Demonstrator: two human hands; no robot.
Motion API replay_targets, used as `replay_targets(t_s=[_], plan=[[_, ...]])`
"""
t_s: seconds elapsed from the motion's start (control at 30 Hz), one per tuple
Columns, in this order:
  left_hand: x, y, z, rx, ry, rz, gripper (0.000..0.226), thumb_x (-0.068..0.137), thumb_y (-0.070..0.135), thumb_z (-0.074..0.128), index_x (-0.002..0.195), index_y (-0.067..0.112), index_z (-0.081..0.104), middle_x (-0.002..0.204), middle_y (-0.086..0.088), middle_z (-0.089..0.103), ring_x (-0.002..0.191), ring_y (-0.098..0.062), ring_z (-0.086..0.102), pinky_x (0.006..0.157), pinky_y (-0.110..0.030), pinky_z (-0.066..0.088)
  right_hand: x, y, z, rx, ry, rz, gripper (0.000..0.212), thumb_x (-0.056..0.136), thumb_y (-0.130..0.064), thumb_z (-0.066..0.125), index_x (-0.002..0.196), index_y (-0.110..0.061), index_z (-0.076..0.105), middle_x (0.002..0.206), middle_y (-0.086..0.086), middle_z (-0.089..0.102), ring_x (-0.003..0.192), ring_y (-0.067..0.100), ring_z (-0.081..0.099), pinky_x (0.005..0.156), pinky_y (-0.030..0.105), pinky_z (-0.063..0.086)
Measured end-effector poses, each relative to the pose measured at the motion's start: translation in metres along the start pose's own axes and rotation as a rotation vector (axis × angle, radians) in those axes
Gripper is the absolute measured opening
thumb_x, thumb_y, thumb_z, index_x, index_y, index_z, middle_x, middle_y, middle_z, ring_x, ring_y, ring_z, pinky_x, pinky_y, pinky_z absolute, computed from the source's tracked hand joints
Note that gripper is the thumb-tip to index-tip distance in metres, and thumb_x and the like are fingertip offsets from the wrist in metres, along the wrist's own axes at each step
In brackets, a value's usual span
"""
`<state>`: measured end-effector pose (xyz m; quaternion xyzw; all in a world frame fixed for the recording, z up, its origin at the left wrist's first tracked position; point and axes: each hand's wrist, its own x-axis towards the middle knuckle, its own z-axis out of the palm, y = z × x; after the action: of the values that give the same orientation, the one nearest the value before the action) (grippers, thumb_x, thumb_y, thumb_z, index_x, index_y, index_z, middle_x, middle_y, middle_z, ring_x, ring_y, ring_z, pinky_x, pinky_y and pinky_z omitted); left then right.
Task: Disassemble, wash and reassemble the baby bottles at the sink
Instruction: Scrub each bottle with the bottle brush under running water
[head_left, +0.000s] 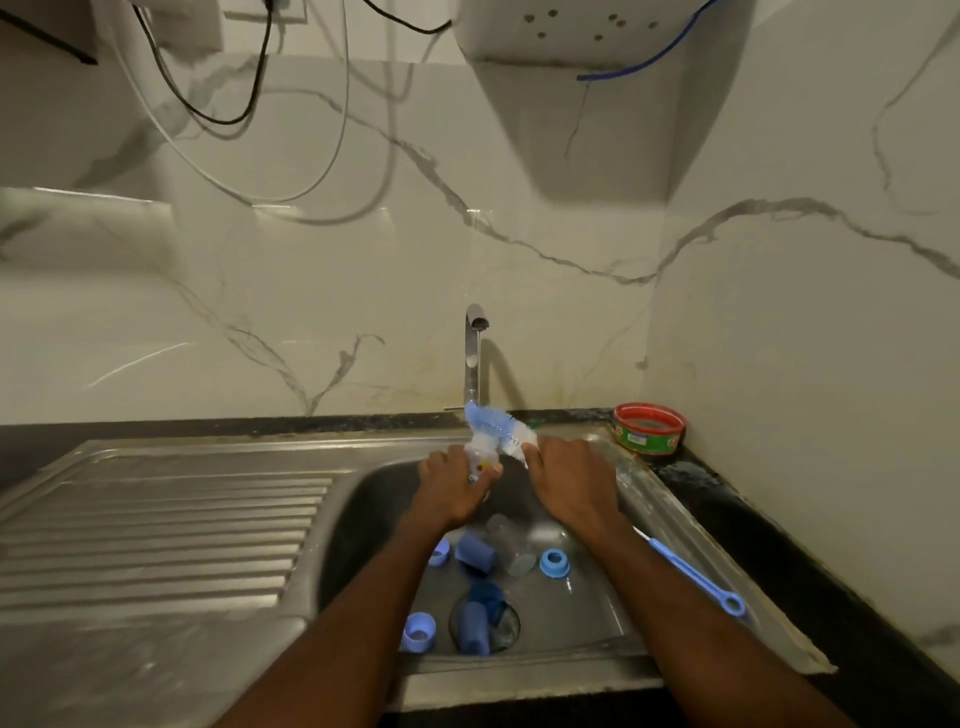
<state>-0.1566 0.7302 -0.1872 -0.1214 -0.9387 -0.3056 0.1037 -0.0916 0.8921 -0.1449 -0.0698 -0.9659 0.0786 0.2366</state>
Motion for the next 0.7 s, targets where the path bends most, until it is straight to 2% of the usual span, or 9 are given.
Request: replay_targets(t_s=[0.07,0.13,0.2,0.3,0.43,0.53,0.63,0.7], plan=[[-0.001,0.007,-0.003,0.085,-0.003,-0.018,0.063,0.097,0.061,0.049,0.134,0.010,0.050,0.133,-0.015,0.055,0.125,-0.033,0.048,0.106,-0.043,0.038,0.000,-0.001,-0.001,0.002,0.008,-0.004,0.044,0.106,-0.050,0.033,0.118,-0.020,0.064,0.109,0.009,0.071,0.098,0.028,0.066,0.072,0.035,0.042],[-0.006,0.014,-0.004,0.059,-0.008,0.019,0.061,0.095,0.060,0.056,0.125,0.008,0.058,0.124,-0.015,0.063,0.117,-0.034,0.057,0.100,-0.044,0.044,-0.001,-0.003,0.000,0.015,-0.011,0.002,0.044,0.106,-0.050,0.034,0.120,-0.020,0.064,0.111,0.010,0.070,0.100,0.029,0.066,0.072,0.035,0.042],[-0.014,0.018,-0.001,-0.008,-0.023,0.056,0.049,0.094,0.049,0.065,0.114,0.004,0.064,0.112,-0.016,0.067,0.106,-0.031,0.063,0.093,-0.043,0.050,0.000,-0.002,0.003,0.029,-0.030,0.007,0.044,0.106,-0.049,0.036,0.123,-0.019,0.064,0.114,0.011,0.069,0.103,0.030,0.066,0.074,0.035,0.041],[-0.025,0.019,0.004,-0.029,-0.047,0.059,0.037,0.093,0.034,0.070,0.107,0.000,0.068,0.103,-0.015,0.069,0.097,-0.027,0.065,0.088,-0.039,0.052,0.004,0.000,0.009,0.015,-0.061,0.001,0.045,0.105,-0.050,0.037,0.122,-0.018,0.064,0.117,0.011,0.069,0.105,0.031,0.065,0.077,0.037,0.044],[-0.024,0.006,0.013,-0.035,-0.072,0.047,0.036,0.091,0.039,0.071,0.107,0.008,0.067,0.101,-0.008,0.068,0.092,-0.021,0.066,0.086,-0.039,0.056,0.007,0.001,0.017,-0.033,-0.102,-0.020,0.046,0.105,-0.050,0.038,0.127,-0.018,0.064,0.121,0.010,0.068,0.108,0.028,0.064,0.078,0.035,0.043],[-0.013,-0.002,0.015,-0.019,-0.050,0.042,0.031,0.089,0.038,0.072,0.099,0.009,0.069,0.093,-0.008,0.070,0.087,-0.024,0.068,0.082,-0.041,0.058,0.009,0.002,0.019,-0.048,-0.090,-0.047,0.045,0.105,-0.050,0.040,0.124,-0.019,0.065,0.118,0.009,0.069,0.106,0.028,0.064,0.076,0.034,0.040],[-0.004,-0.006,0.015,-0.012,0.000,0.033,0.028,0.089,0.028,0.073,0.108,0.007,0.068,0.101,-0.010,0.070,0.093,-0.023,0.068,0.087,-0.038,0.056,0.011,0.005,0.026,-0.067,-0.111,-0.039,0.046,0.104,-0.052,0.039,0.124,-0.019,0.065,0.119,0.010,0.068,0.105,0.030,0.064,0.082,0.038,0.048],[0.002,-0.010,0.015,-0.039,0.061,-0.036,0.033,0.092,0.026,0.071,0.118,0.007,0.063,0.109,-0.008,0.068,0.098,-0.021,0.065,0.089,-0.034,0.054,0.013,0.006,0.029,-0.090,-0.167,-0.033,0.047,0.104,-0.051,0.039,0.126,-0.018,0.063,0.121,0.012,0.067,0.107,0.031,0.064,0.086,0.040,0.049]])
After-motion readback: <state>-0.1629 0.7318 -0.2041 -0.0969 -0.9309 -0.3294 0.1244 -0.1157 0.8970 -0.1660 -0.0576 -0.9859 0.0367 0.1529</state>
